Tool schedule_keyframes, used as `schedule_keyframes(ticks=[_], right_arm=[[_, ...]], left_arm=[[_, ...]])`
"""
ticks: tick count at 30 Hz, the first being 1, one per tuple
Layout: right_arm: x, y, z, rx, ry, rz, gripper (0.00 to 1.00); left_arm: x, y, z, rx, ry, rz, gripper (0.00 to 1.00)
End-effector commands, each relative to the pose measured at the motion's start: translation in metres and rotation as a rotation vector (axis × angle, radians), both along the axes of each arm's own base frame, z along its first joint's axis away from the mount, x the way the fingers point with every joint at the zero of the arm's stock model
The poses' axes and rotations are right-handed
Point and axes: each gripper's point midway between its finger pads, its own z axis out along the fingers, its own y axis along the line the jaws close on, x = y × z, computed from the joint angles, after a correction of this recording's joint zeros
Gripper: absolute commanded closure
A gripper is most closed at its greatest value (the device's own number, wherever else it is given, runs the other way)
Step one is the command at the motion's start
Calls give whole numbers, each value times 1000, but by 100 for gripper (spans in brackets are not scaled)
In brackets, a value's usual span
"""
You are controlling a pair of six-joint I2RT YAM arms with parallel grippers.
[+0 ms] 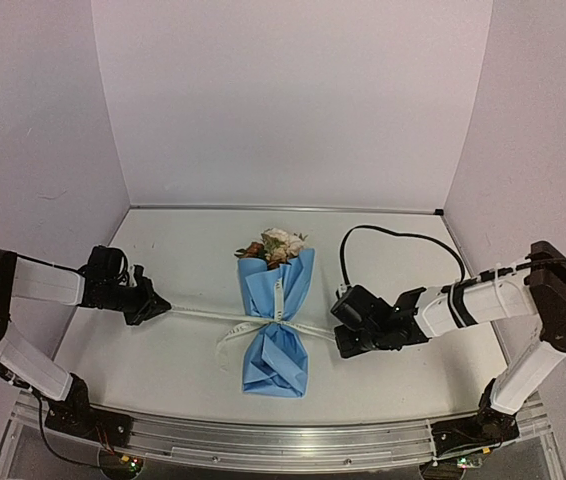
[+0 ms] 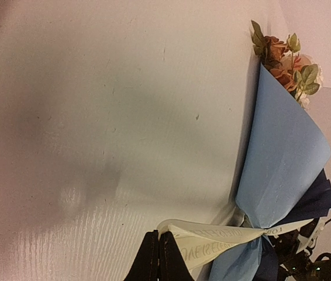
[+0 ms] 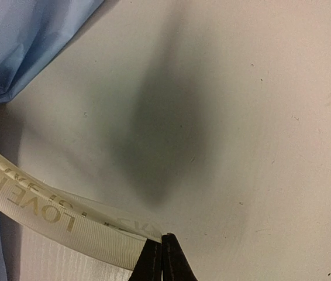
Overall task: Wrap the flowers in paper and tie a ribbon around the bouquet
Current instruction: Tie the half-tied ribbon around the folded bouquet.
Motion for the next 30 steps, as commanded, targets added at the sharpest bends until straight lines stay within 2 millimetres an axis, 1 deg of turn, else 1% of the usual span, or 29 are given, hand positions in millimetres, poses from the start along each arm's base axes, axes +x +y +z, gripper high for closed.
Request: schedule_keyframes(ticks=[1, 5, 9, 11, 12, 14, 16, 18, 22, 24, 25, 27, 30], right_arm=[[-15, -77, -22, -220, 66, -127, 100], [-16, -81, -22, -215, 70, -137, 100], [-18, -96, -31, -175, 96, -208, 100], [-19, -102, -31, -165, 98, -225, 100], [-19, -104, -31, -163, 99, -227, 100], [-19, -100, -31, -145, 106, -213, 100], [-20, -90, -31, -107, 127, -186, 100], [-19, -77, -28, -73, 148, -156, 100], [-18, -56, -20, -24, 165, -87, 100], [-19, -43, -13, 9, 179, -45, 99], [-20, -38, -9, 17, 185, -23, 94], [-23, -29, 2, 24, 193, 22, 78], [-27, -23, 21, 26, 198, 61, 64]], left_arm=[[19, 48, -4, 101, -20, 161, 100], [20, 49, -3, 101, -21, 163, 100], [18, 59, -5, 80, -11, 201, 100], [18, 66, -5, 67, -8, 220, 100], [19, 66, -5, 66, -8, 218, 100], [20, 62, -2, 54, -20, 197, 100], [27, 47, 10, 31, -71, 134, 100], [27, 25, 19, 33, -107, 51, 100], [24, -27, 41, 29, -190, -133, 100], [20, -47, 48, 17, -216, -203, 100], [18, -54, 51, 15, -226, -230, 100], [16, -66, 54, 13, -246, -278, 100], [14, -79, 58, 6, -263, -329, 100]])
